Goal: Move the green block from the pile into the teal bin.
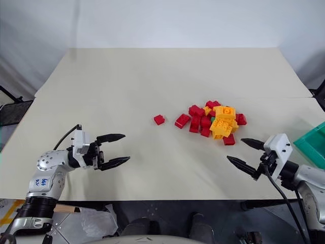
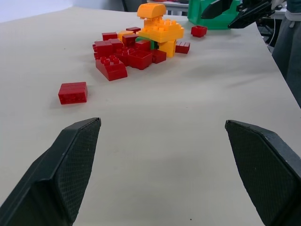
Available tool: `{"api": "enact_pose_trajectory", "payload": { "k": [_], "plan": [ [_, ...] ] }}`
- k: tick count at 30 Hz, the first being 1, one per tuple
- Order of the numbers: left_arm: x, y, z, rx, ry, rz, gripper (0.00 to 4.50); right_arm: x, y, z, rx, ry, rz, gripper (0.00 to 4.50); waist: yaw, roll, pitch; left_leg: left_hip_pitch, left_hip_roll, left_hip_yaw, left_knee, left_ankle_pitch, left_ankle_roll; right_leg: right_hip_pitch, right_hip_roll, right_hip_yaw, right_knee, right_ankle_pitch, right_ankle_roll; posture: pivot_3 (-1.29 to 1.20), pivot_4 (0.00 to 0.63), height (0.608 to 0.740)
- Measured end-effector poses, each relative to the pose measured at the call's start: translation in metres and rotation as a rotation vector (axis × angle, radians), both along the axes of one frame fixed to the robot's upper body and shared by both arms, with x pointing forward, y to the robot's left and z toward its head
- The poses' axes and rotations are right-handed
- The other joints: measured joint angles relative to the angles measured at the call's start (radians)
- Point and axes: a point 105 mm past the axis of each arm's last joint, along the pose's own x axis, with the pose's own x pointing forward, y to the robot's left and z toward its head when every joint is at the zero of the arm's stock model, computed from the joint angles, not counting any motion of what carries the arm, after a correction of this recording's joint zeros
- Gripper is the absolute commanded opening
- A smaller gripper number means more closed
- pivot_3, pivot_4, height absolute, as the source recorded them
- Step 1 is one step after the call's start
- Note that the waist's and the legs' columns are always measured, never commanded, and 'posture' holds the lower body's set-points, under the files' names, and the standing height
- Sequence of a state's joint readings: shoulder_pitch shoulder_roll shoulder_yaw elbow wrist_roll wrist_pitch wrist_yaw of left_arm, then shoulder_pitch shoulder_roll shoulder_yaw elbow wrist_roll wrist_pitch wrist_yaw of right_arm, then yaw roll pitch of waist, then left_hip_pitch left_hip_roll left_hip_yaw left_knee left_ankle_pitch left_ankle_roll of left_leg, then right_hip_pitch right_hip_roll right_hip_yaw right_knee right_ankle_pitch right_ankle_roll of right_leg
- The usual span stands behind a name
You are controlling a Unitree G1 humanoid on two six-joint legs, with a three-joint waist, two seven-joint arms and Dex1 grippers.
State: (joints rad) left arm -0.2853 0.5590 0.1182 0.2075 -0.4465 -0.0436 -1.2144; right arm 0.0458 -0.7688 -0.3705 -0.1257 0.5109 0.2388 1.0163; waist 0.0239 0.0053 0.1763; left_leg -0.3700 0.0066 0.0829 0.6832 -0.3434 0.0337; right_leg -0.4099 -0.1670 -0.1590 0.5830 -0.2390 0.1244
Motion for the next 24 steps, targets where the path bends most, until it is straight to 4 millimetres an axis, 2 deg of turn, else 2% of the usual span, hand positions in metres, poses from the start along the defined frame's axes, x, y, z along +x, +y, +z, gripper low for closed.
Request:
{"api": "enact_pose_trajectory", "payload": {
  "k": [10,17,20,24],
  "plan": [
    [0.011,0.002,0.003,-0.013,0.032,0.071,4.5,0.004,0.003,0.006,0.007,-0.006,-0.04,4.49,0.0,0.0,0.0,0.0,0.0,0.0,0.0,0.0,0.0,0.0,0.0,0.0,0.0,0.0,0.0,0.0,0.15,0.74],
    [0.012,0.001,0.004,-0.006,0.022,0.071,4.5,0.003,0.017,0.021,-0.002,-0.046,-0.044,4.49,0.0,0.0,0.0,0.0,0.0,0.0,0.0,0.0,0.0,0.0,0.0,0.0,0.0,0.0,0.0,0.0,0.15,0.74],
    [0.011,-0.002,0.013,-0.026,0.001,0.025,4.5,0.003,0.022,0.029,-0.021,-0.073,-0.078,3.87,0.003,0.0,0.0,-0.001,0.0,0.0,0.0,0.0,0.0,-0.001,0.0,0.0,0.0,0.0,0.0,0.0,0.15,0.74],
    [0.012,-0.007,0.026,-0.047,-0.038,-0.022,4.5,0.004,0.045,0.043,0.018,-0.096,-0.083,2.56,0.0,0.0,0.0,0.0,0.0,0.0,0.0,0.0,0.0,-0.001,0.0,0.0,0.0,0.0,0.0,0.0,0.15,0.74]
  ]
}}
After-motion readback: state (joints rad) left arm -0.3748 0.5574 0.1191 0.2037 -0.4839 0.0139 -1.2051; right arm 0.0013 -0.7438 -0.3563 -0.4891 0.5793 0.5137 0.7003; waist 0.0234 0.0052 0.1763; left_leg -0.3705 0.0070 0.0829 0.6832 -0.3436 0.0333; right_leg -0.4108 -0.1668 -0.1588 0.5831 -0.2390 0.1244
